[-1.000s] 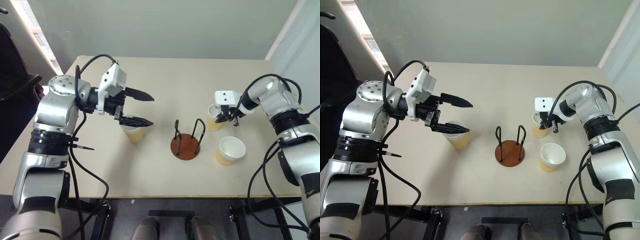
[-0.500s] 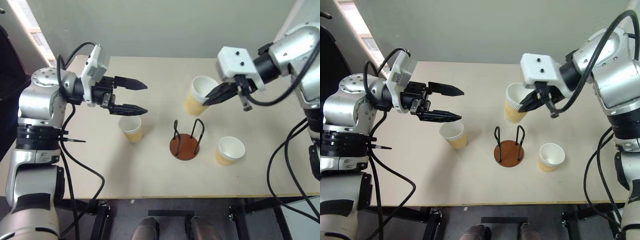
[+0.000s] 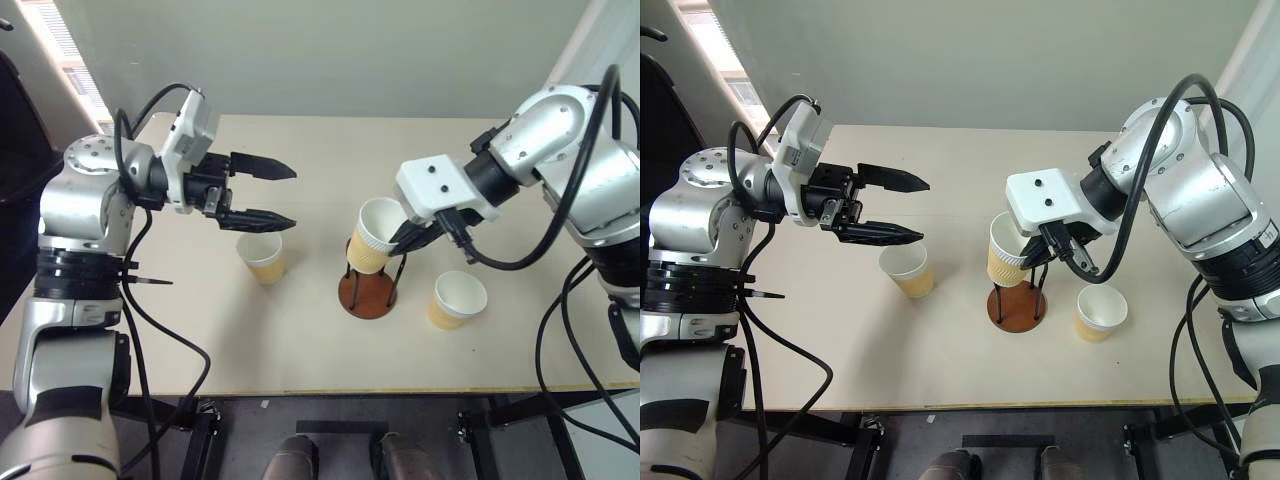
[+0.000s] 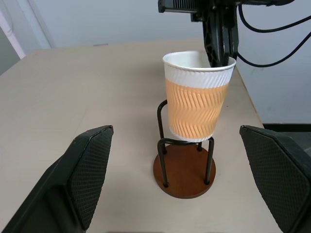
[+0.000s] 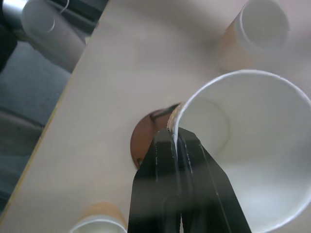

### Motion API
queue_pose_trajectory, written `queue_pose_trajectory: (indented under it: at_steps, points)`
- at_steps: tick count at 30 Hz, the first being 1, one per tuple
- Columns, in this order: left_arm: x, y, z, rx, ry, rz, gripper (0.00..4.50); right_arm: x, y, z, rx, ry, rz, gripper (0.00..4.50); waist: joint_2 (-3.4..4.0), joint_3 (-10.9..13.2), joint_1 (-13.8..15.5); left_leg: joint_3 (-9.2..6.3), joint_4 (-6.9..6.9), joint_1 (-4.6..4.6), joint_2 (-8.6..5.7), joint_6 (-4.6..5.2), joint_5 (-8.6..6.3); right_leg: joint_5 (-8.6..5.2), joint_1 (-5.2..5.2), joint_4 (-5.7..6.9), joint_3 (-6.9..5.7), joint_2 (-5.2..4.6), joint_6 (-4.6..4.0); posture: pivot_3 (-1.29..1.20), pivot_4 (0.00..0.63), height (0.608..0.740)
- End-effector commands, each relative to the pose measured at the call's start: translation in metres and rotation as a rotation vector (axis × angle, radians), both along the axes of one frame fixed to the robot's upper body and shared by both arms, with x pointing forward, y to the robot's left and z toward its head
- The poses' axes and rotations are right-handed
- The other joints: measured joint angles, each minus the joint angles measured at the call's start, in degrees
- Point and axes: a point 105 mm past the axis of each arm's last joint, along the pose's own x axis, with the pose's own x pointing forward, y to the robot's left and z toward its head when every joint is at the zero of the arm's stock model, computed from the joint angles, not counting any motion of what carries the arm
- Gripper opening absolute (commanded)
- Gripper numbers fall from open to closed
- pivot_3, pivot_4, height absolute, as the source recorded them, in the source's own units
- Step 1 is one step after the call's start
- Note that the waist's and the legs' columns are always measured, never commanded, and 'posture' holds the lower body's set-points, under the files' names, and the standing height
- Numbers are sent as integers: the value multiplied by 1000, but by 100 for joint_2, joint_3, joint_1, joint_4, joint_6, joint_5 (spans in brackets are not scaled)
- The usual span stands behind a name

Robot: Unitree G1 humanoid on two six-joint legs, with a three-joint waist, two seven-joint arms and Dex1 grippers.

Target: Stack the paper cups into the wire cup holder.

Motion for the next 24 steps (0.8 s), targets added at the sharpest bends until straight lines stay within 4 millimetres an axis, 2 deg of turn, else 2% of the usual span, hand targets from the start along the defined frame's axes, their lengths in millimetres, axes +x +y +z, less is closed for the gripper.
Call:
queue_pose_trajectory:
  at_steps: [1, 16, 24]
  points:
    - [-4, 1, 7, 2, -44, -6, 4500, 1, -2, -1, -34, -27, 10, 22, 0, 0, -6, 0, 0, 0, 0, 0, 0, 0, 0, 0, 0, 0, 0, 0, 150, 740]
    - [-4, 0, 8, 1, -51, -9, 4500, 10, -13, 12, -52, -63, -21, 22, 0, 0, -11, 0, 0, -1, 0, 1, 1, 0, 0, 0, -1, 0, 0, 0, 150, 740]
    - [-1, -1, 8, 1, -54, -9, 4500, 11, -9, 2, -102, -91, 12, 22, 0, 0, -11, 0, 0, 0, 1, 2, 1, 0, 0, 1, -1, 0, 0, 0, 150, 740]
